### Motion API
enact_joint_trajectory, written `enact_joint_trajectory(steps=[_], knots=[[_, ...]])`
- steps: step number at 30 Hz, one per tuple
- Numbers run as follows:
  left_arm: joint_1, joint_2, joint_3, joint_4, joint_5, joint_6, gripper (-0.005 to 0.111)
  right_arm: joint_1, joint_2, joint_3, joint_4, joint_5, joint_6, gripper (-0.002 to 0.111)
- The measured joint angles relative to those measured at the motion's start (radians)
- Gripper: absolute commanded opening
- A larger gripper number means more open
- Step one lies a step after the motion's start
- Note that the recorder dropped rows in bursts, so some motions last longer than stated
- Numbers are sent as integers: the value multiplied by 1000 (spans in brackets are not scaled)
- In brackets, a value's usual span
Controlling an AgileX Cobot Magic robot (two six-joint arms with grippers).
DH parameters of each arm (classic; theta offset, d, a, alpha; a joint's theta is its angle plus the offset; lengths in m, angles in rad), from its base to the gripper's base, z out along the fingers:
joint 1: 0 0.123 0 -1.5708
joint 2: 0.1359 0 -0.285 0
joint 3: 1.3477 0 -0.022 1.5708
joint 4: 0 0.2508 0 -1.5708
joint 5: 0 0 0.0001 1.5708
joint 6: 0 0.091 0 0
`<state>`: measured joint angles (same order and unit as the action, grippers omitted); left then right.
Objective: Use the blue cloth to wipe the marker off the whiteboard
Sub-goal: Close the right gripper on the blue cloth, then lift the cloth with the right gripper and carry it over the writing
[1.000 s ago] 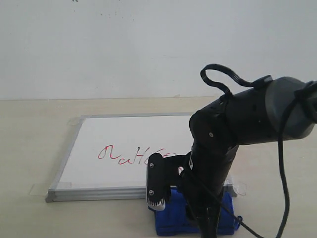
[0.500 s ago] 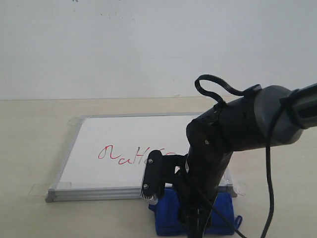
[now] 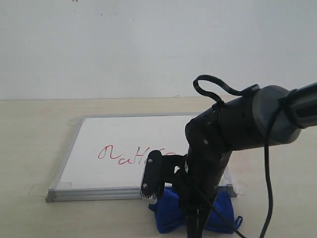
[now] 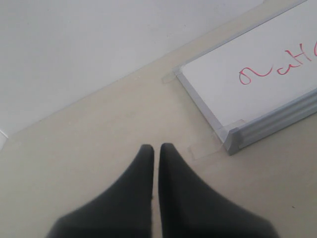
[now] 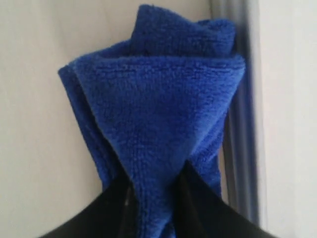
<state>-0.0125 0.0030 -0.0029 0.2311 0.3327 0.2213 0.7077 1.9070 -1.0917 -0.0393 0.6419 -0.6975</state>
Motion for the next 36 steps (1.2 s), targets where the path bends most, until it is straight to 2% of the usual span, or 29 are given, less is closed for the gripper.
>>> enact_joint_trajectory(steps=[7,14,33,36], knots=[[0,0,0,0,0,0,4,0,-126,-1,-4,42,33,0],[0,0,0,0,0,0,4,0,-267,-25,0,-129,228,0],[0,0,0,0,0,0,4,0,-254,-69,99,-353,387,0],[0,0,0,0,0,0,4,0,-242,-90,172,-395,421,0]])
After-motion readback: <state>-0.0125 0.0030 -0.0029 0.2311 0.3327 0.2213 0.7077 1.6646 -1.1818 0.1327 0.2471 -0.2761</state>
